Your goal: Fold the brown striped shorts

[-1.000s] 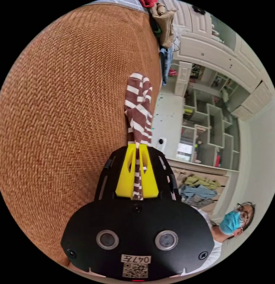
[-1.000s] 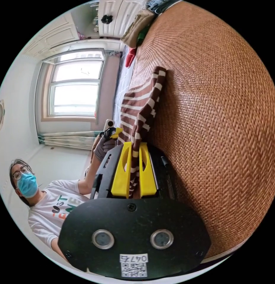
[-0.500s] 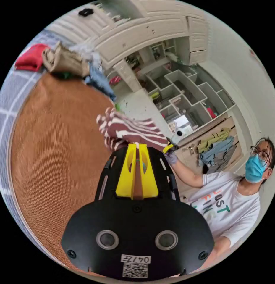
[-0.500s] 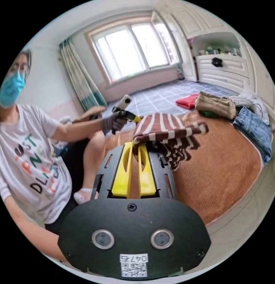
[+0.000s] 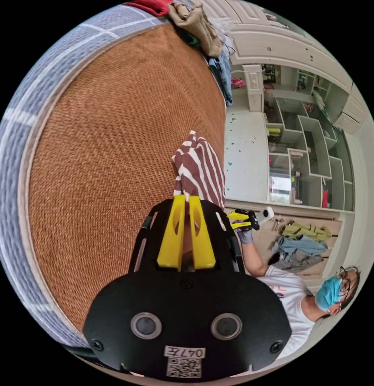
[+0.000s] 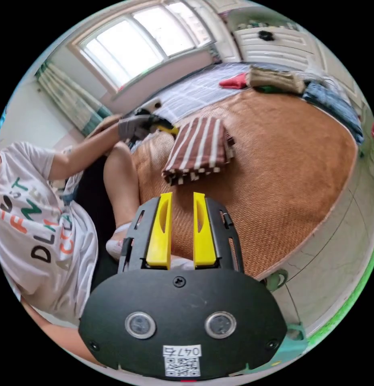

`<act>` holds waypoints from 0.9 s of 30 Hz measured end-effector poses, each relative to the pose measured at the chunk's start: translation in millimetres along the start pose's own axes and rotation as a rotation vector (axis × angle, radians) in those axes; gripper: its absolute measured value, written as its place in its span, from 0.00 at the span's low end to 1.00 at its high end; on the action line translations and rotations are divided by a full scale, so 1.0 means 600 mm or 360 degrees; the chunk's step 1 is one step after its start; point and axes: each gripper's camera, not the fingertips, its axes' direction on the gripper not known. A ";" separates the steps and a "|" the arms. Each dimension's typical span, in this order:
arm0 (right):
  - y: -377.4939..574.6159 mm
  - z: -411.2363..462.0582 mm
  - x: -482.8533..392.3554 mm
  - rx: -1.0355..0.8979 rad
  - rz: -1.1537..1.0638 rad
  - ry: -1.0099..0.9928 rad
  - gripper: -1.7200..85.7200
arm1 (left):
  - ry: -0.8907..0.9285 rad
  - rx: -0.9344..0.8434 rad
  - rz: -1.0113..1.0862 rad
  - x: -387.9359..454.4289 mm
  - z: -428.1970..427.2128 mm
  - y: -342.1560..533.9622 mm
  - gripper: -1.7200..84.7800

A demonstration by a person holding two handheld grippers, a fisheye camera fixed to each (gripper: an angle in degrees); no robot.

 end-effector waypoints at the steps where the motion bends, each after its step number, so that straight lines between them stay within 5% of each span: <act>1: -0.001 -0.016 0.006 0.0055 0.0042 0.0010 0.09 | -0.0036 0.0027 -0.0006 0.004 -0.009 0.002 0.01; 7: -0.063 -0.032 0.066 0.0302 0.0302 -0.0069 0.15 | -0.0374 0.0036 0.0013 0.047 -0.043 -0.010 0.01; 13: -0.154 0.064 0.128 0.0144 0.0418 -0.0117 0.14 | 0.0115 0.0130 -0.0091 -0.068 -0.089 -0.005 0.01; 17: -0.177 0.064 0.157 0.0161 0.0470 -0.0479 0.03 | 0.0170 0.0237 -0.0081 -0.084 -0.150 -0.003 0.01; 22: -0.226 -0.007 0.059 0.0203 0.0157 -0.0089 0.02 | 0.0089 0.0330 -0.0017 -0.053 -0.215 -0.002 0.01; 27: -0.324 -0.053 -0.089 0.0054 -0.0629 0.0344 0.02 | -0.0021 0.0465 0.0343 0.047 -0.283 -0.003 0.01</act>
